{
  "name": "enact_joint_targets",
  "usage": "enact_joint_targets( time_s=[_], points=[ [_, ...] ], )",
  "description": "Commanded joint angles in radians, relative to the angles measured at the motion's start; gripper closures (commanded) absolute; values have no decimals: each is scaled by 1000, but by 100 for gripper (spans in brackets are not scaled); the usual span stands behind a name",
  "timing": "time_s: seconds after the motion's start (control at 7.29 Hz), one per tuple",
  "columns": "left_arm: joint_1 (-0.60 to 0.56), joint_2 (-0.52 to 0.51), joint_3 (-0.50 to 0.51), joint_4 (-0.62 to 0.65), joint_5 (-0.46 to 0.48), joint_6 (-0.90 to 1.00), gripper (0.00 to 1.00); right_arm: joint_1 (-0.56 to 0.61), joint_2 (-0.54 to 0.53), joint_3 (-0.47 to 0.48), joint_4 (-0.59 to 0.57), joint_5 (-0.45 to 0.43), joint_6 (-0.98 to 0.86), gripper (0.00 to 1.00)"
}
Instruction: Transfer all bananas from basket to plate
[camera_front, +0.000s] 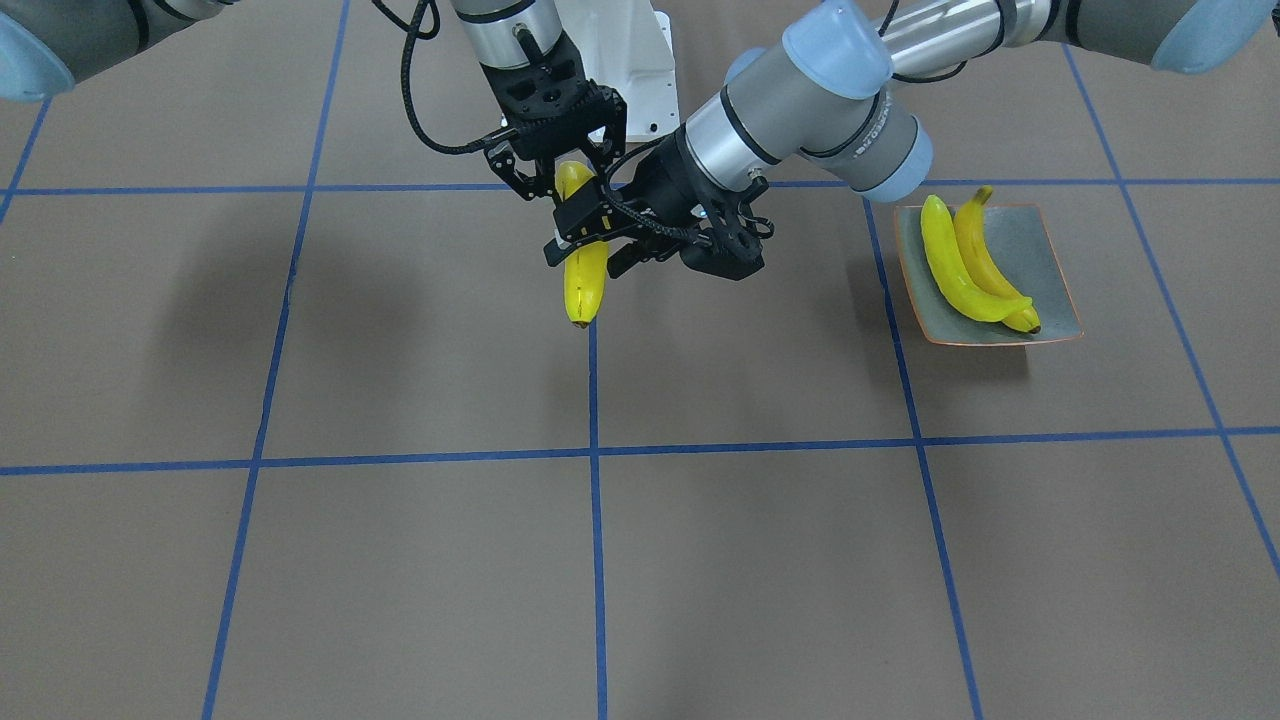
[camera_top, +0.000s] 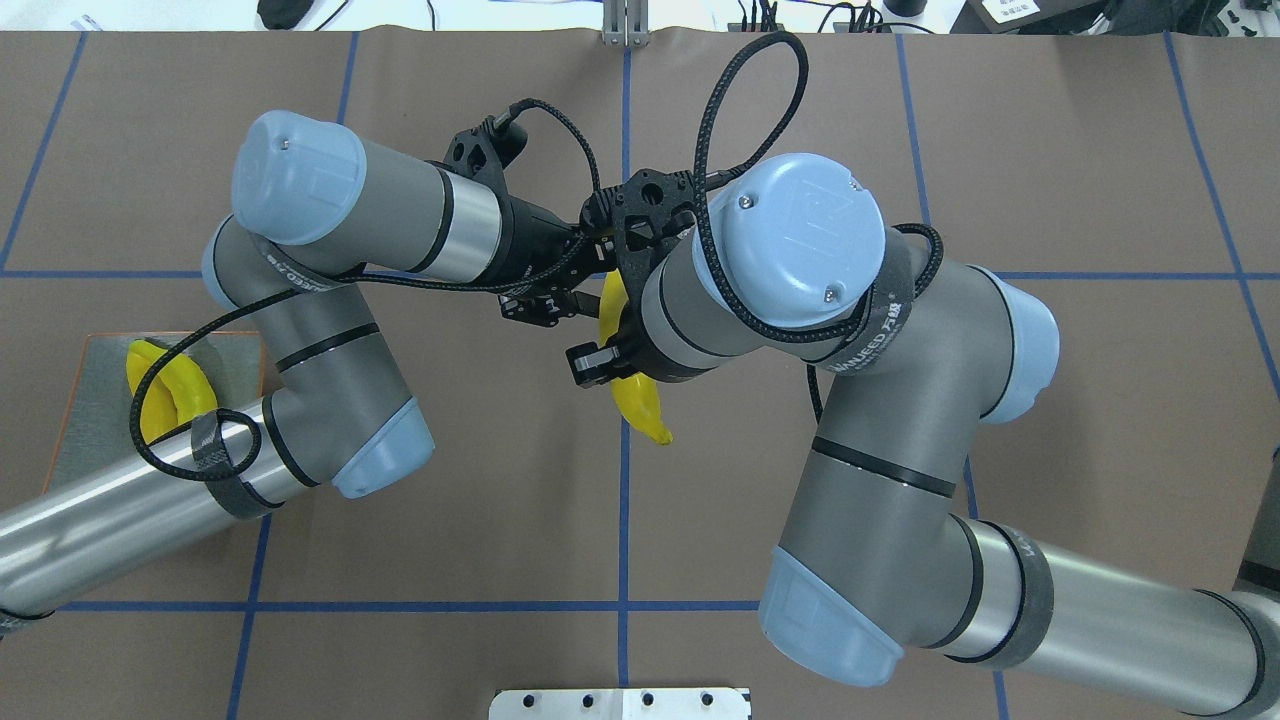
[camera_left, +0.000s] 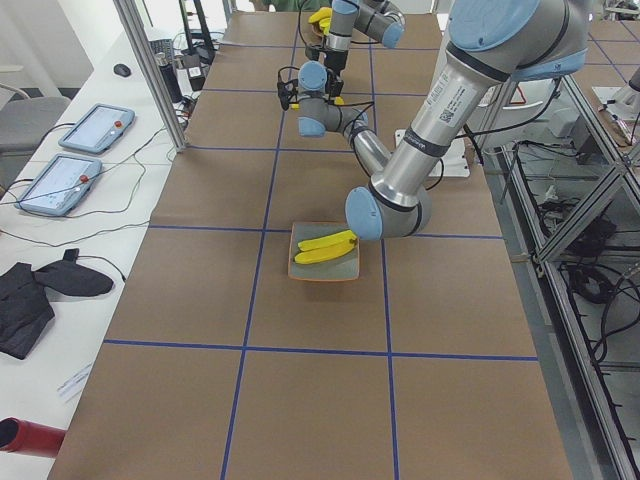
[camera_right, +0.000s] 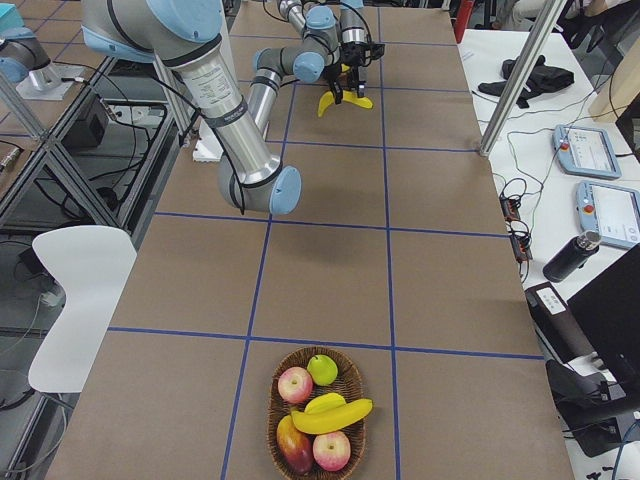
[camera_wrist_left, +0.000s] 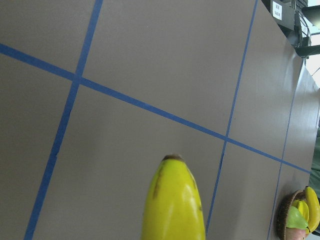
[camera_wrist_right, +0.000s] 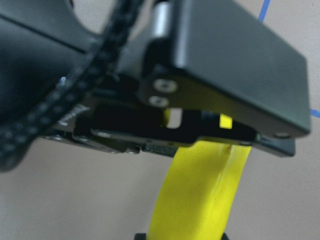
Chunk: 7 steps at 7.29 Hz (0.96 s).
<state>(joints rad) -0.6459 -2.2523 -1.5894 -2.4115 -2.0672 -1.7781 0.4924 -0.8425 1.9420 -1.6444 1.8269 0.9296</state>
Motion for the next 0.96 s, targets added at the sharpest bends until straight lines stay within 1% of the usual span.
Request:
enact_joint_targets(
  time_s=[0.0,0.27,0.41,0.69,0.82],
  points=[
    [0,0,8,0,-2,0,22,-6,-7,20,-2,0,0,100],
    [0,0,9,2,-1,0,29,-8,-7,23,-11,0,0,100],
    [0,-1,9,2,-1,-1,31,-8,-6,21,-11,-1,0,100],
    [2,-3,6,2,-1,-1,32,-14,-6,21,-11,-8,0,100],
    [3,-3,6,3,-2,-3,35,-14,-6,21,-11,-8,0,100]
  ],
)
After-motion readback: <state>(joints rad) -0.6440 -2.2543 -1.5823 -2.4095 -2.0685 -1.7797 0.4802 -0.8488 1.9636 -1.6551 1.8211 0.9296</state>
